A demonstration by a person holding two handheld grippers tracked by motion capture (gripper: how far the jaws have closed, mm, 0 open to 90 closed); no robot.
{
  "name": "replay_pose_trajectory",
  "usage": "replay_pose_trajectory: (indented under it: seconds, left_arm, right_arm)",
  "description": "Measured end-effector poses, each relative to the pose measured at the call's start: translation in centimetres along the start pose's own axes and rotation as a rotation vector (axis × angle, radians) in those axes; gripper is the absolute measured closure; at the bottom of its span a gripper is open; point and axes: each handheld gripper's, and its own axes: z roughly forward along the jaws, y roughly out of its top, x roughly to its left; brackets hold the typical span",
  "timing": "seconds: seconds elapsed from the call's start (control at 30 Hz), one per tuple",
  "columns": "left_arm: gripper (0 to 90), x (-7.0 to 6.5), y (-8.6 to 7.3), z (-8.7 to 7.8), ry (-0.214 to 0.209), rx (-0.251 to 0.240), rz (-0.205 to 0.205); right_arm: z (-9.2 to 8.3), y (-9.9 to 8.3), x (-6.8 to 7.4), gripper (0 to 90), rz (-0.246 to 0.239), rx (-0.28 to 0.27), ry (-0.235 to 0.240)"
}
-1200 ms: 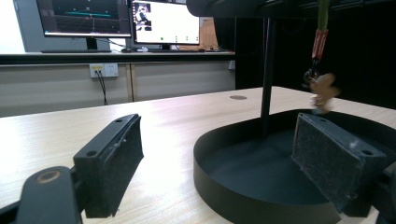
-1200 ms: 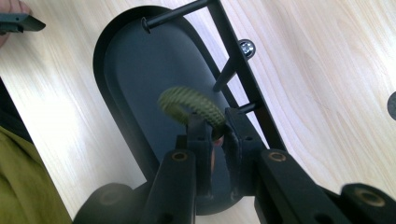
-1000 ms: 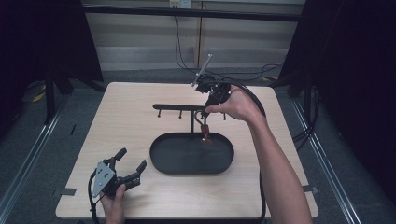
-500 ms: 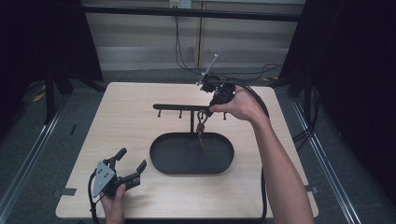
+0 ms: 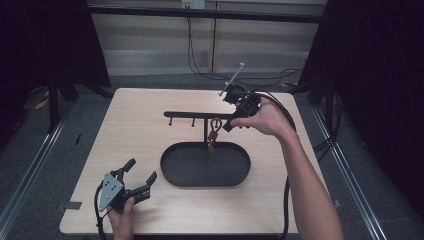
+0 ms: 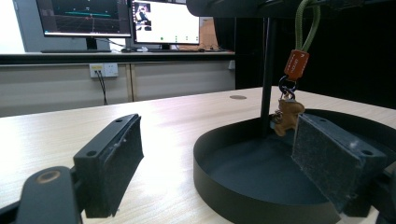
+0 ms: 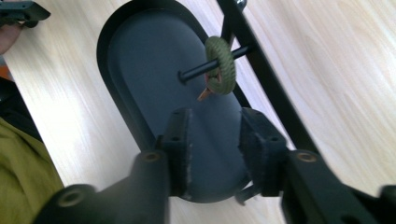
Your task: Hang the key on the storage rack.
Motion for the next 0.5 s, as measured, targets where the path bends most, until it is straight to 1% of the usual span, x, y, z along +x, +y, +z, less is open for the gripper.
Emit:
replay_pose_trajectory:
  seconds: [0.07,0.13,0.2,0.27,0.33,0.5]
  left_arm:
    - [15.9,0.0,0.0,0.0,0.0,0.0,0.0]
    - [16.0,0.0,0.0,0.0,0.0,0.0,0.0]
    - [15.9,0.0,0.0,0.0,0.0,0.0,0.0]
    - [16.0,0.0,0.0,0.0,0.0,-0.001,-0.001]
    - [15.9,0.0,0.0,0.0,0.0,-0.001,0.0]
    - [16.0,0.0,0.0,0.0,0.0,0.0,0.0]
  right_arm:
    - [0.1,-0.4,0.2,57.8,-0.002,-0.016,0.001]
    - [0.3,-0.7,0.4,55.8,0.008,-0.027,-0.002]
    - [0.4,-1.1,0.7,53.4,0.001,-0.037,0.004]
    - [0.6,-1.4,1.0,51.2,-0.009,-0.053,-0.003]
    - [0.5,-1.7,1.4,48.3,-0.003,-0.068,-0.01]
    - [0.6,-2.5,1.9,45.7,0.005,-0.107,0.008]
